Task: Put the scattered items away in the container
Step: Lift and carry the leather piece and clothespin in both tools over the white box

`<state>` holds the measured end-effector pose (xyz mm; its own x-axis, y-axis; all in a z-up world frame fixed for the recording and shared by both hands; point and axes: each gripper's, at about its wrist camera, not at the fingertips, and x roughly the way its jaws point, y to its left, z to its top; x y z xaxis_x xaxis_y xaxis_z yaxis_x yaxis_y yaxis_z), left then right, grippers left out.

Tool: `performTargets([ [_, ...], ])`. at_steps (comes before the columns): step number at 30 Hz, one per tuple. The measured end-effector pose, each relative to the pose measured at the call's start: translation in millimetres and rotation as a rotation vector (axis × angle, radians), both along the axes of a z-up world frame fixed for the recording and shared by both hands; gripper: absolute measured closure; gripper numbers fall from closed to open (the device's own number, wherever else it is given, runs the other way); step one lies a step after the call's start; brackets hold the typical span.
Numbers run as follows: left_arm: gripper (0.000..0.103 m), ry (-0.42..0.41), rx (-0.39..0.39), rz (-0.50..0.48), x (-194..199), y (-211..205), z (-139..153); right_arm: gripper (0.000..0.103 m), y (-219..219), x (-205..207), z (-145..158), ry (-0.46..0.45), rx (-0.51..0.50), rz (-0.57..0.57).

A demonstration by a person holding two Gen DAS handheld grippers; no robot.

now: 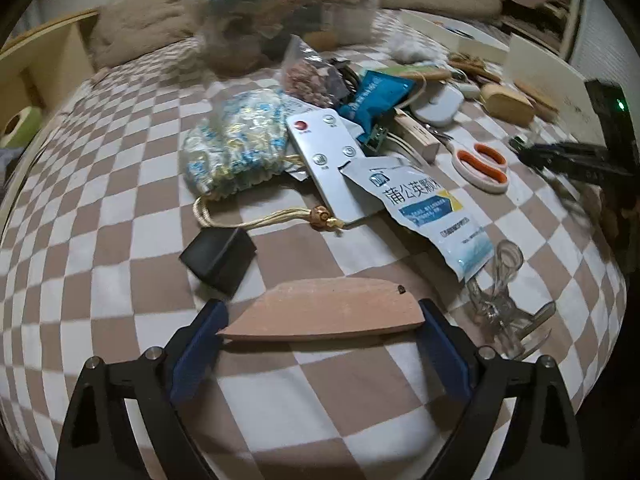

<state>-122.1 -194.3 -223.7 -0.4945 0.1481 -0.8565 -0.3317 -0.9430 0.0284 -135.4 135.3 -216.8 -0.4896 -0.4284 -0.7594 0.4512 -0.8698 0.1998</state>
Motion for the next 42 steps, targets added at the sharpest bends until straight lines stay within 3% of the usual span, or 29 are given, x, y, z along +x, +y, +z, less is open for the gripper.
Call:
performTargets([
  [4,0.009,0.021,-0.008,0.046,8,1,0,0.078,0,0,2,0.002,-0.007,0.000],
  [13,0.009,0.070,0.056,0.150,23,-9,23,0.078,5,13,20,0.000,-0.069,0.013],
  [25,0.009,0.117,0.104,0.189,38,11,63,0.078,14,32,36,-0.007,-0.087,0.001],
  [42,0.009,0.250,0.133,0.167,41,60,133,0.078,54,41,123,0.135,-0.092,-0.006],
])
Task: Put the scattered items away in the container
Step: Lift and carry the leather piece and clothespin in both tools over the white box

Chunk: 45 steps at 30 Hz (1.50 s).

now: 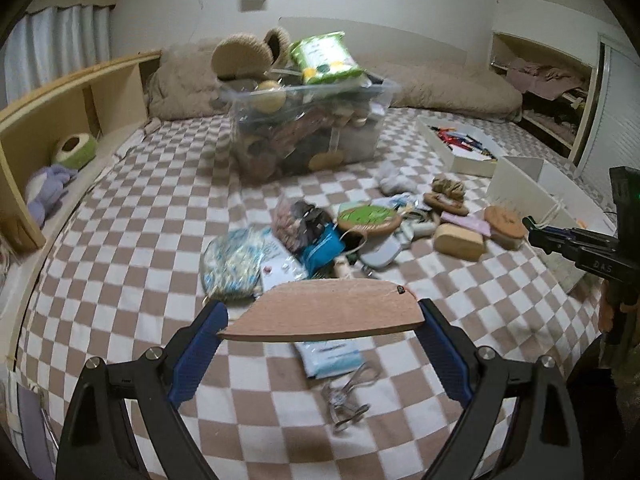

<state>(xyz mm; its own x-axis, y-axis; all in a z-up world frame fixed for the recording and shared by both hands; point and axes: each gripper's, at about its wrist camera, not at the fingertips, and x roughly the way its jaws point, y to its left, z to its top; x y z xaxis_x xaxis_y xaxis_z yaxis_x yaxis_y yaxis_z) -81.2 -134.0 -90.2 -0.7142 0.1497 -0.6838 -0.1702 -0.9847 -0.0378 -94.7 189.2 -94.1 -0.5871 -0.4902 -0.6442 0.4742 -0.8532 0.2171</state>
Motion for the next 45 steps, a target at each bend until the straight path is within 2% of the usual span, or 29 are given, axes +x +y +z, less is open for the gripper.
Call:
performTargets([
  [9,0.009,0.028,-0.001,-0.020,-2,35,28,0.078,19,9,39,0.065,0.024,0.003],
  [19,0.009,0.063,0.036,-0.044,-5,67,53,0.078,52,15,72,0.119,0.033,-0.037],
  [37,0.009,0.133,0.074,-0.119,-8,135,90,0.078,117,25,102,0.185,0.070,-0.115],
  [45,0.009,0.157,0.099,-0.149,-13,165,100,0.078,155,26,111,0.198,0.048,-0.161],
])
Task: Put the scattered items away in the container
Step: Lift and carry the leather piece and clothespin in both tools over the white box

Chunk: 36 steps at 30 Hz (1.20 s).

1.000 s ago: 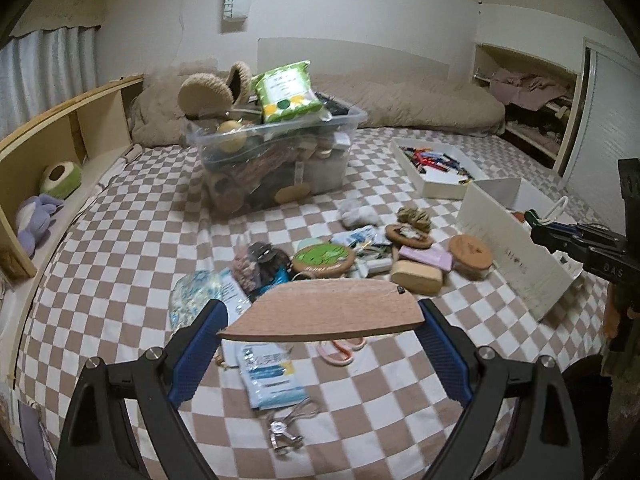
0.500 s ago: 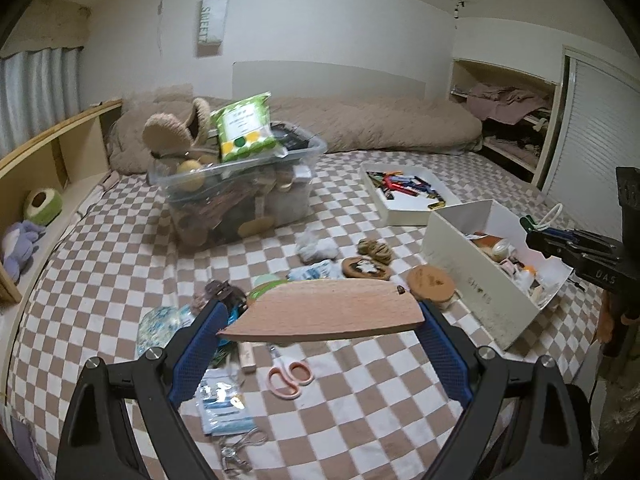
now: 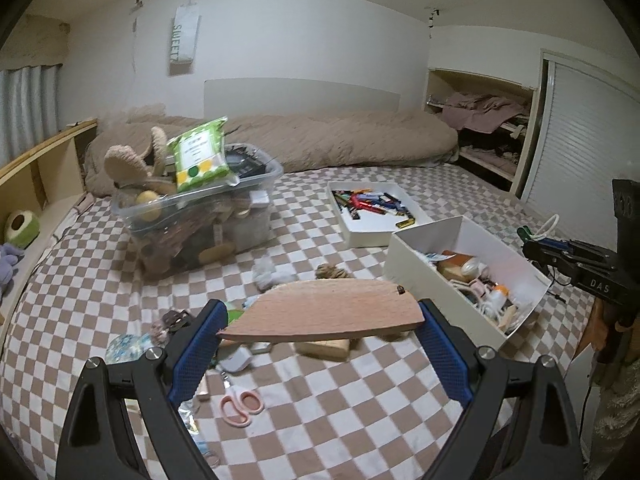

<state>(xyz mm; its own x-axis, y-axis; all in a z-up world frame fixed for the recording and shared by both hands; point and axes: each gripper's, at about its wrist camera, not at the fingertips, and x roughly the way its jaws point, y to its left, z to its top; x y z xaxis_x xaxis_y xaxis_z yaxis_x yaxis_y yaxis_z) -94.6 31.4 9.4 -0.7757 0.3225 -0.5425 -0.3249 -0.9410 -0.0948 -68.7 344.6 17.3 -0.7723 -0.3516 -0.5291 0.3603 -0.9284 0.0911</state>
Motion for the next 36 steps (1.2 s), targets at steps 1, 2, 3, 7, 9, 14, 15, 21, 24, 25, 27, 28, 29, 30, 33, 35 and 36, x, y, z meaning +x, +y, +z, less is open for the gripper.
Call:
performTargets([
  [1,0.009,0.002,0.002,-0.006,-1,5,1,0.078,6,0,1,0.001,-0.003,-0.009],
  [2,0.009,0.003,0.003,-0.010,-1,8,1,0.078,12,-1,1,0.001,-0.004,-0.018],
  [3,0.009,0.006,0.004,-0.016,-3,13,2,0.078,17,-1,1,0.002,-0.005,-0.027],
  [7,0.009,0.012,0.014,-0.035,-7,30,3,0.078,42,-2,2,0.000,-0.016,-0.062],
  [9,0.009,0.010,0.028,-0.047,-10,39,2,0.078,52,-3,2,-0.001,-0.016,-0.080],
  [14,0.009,0.005,0.055,-0.087,-18,61,1,0.078,80,-5,-3,-0.009,-0.016,-0.128],
  [15,0.009,0.001,0.059,-0.096,-20,67,0,0.078,87,-5,-4,-0.012,-0.017,-0.138],
  [21,0.009,-0.010,0.073,-0.162,-27,103,-4,0.078,117,-13,-23,-0.056,-0.028,-0.187],
  [24,0.009,-0.018,0.081,-0.190,-31,119,-7,0.078,128,-18,-34,-0.083,-0.035,-0.203],
  [25,0.009,-0.020,0.083,-0.199,-32,124,-7,0.078,132,-21,-38,-0.094,-0.041,-0.208],
  [27,0.009,-0.022,0.086,-0.213,-35,134,-8,0.078,140,-26,-45,-0.114,-0.047,-0.222],
  [28,0.009,-0.023,0.087,-0.220,-36,138,-9,0.078,143,-29,-48,-0.121,-0.047,-0.228],
  [29,0.009,-0.025,0.088,-0.226,-37,142,-9,0.078,147,-32,-51,-0.128,-0.046,-0.235],
  [30,0.009,-0.027,0.088,-0.232,-39,147,-10,0.078,151,-35,-54,-0.136,-0.046,-0.242],
  [33,0.009,-0.041,0.092,-0.248,-47,162,-13,0.078,162,-44,-63,-0.162,-0.044,-0.261],
  [35,0.009,-0.062,0.099,-0.261,-53,172,-17,0.078,169,-50,-69,-0.176,-0.033,-0.276],
  [36,0.009,-0.070,0.101,-0.266,-55,176,-19,0.078,172,-52,-72,-0.182,-0.030,-0.281],
])
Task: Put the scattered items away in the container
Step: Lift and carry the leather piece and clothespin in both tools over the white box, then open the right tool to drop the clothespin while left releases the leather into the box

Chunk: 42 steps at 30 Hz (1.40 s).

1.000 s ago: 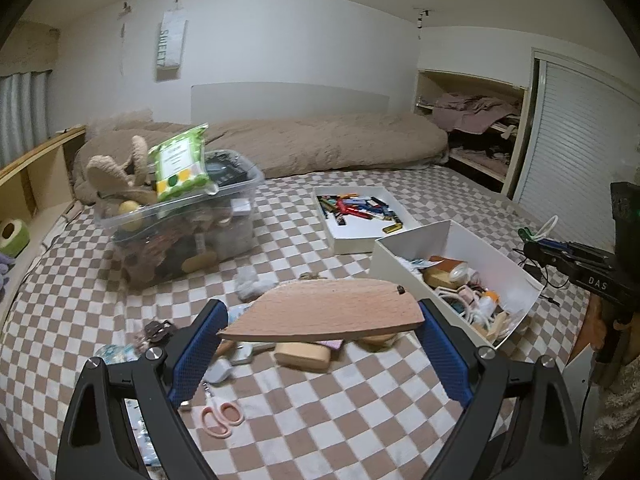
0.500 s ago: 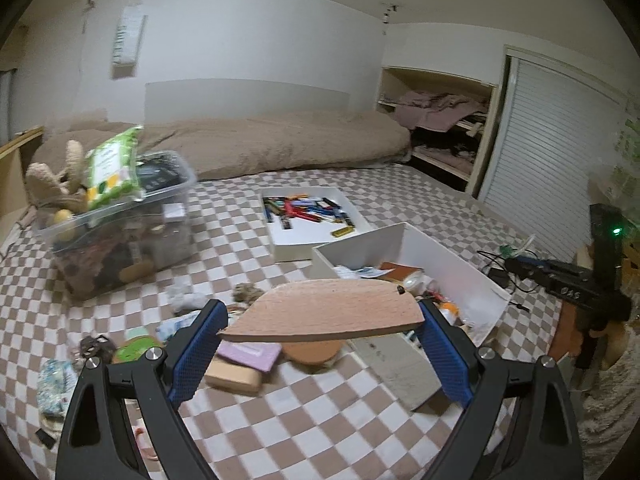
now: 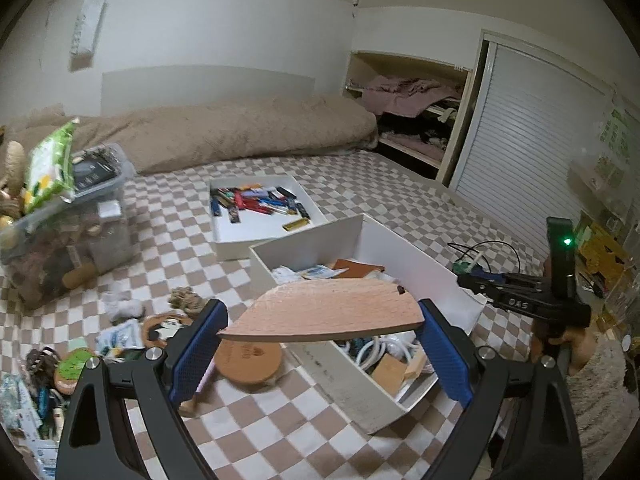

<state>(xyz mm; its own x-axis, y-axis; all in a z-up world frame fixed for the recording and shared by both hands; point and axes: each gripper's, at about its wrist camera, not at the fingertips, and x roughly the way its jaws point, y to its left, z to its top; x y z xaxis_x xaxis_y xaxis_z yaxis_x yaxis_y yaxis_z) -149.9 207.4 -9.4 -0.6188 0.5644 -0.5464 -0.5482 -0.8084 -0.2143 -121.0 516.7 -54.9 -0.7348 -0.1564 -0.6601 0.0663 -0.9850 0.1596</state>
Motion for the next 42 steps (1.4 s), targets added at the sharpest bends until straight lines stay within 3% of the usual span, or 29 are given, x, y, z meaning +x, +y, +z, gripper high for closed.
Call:
performTargets([
  [18,0.009,-0.061,-0.016,-0.008,-62,76,-19,0.078,27,-56,-28,-0.068,0.024,0.000],
  [29,0.009,-0.125,0.006,-0.032,-99,124,-23,0.078,33,-58,-32,-0.055,-0.048,0.038],
  [36,0.009,-0.188,-0.027,-0.067,-124,174,-38,0.078,32,-47,-22,-0.005,-0.080,0.088],
  [42,0.009,-0.228,-0.129,-0.096,-144,215,-62,0.078,36,-38,-24,0.005,-0.045,0.081],
])
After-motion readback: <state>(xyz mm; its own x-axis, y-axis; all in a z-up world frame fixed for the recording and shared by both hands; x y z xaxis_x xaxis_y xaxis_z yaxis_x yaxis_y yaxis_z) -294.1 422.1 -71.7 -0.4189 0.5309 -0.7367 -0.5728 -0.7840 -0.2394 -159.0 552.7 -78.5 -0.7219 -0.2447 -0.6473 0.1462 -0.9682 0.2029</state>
